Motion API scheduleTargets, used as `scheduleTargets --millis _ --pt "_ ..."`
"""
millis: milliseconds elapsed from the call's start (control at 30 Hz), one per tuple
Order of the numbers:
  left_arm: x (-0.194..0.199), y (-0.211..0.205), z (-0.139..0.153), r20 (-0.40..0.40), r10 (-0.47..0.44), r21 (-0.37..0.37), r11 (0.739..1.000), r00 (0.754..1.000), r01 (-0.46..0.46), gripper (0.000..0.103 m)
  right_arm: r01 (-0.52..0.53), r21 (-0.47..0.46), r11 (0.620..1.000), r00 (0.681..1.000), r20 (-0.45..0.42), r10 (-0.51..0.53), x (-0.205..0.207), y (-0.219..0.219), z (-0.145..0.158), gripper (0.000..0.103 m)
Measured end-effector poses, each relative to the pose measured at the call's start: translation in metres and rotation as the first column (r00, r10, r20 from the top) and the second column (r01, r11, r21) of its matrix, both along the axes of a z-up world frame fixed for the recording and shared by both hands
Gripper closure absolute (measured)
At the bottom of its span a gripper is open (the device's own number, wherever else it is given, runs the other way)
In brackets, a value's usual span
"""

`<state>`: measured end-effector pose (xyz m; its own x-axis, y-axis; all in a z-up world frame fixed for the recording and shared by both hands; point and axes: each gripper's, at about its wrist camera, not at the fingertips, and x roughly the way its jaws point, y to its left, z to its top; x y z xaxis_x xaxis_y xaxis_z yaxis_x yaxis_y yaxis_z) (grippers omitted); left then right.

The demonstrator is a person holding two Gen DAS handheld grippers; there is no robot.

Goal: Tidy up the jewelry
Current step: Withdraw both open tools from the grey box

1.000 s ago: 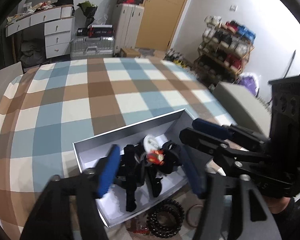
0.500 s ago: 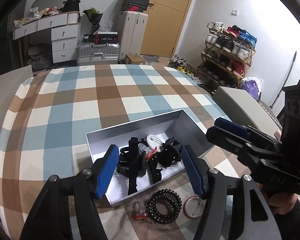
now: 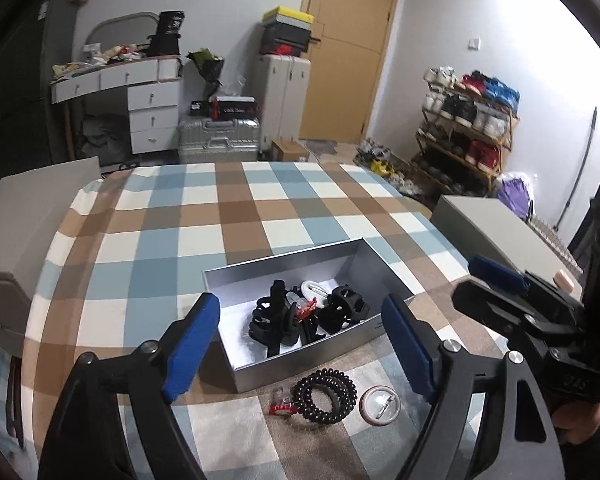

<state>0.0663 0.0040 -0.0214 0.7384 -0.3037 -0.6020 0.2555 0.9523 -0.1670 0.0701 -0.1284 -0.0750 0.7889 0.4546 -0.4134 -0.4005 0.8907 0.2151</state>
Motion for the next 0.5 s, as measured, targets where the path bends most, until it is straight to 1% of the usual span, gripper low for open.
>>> scheduleTargets --millis 167,233,333,400,500 --pt "-0.005 0.006 -0.004 -0.009 0.05 -0.01 0.999 0.999 -0.05 0.023 0.003 -0.002 1.0 1.0 0.016 -0.003 -0.016 -0.002 0.0 0.027" --pt "-0.01 0.007 -0.003 0.001 0.068 -0.004 0.998 0.998 -0.068 0.023 0.002 -0.014 1.0 1.0 0.025 -0.002 -0.022 -0.001 0.0 0.023" --pt "-0.018 0.01 -0.002 0.017 0.094 0.01 0.996 0.995 -0.094 0.015 -0.001 -0.038 0.999 1.0 0.031 0.002 -0.032 0.002 -0.001 0.02" --pt "-0.023 0.013 -0.004 0.021 0.145 0.02 0.989 0.989 -0.145 0.001 -0.006 -0.051 0.999 1.0 0.024 0.007 -0.038 0.004 -0.003 0.02" --pt "-0.028 0.018 -0.008 0.034 0.188 0.014 0.982 0.982 -0.188 0.001 -0.016 -0.074 0.997 1.0 0.021 0.018 -0.046 0.008 -0.008 0.018"
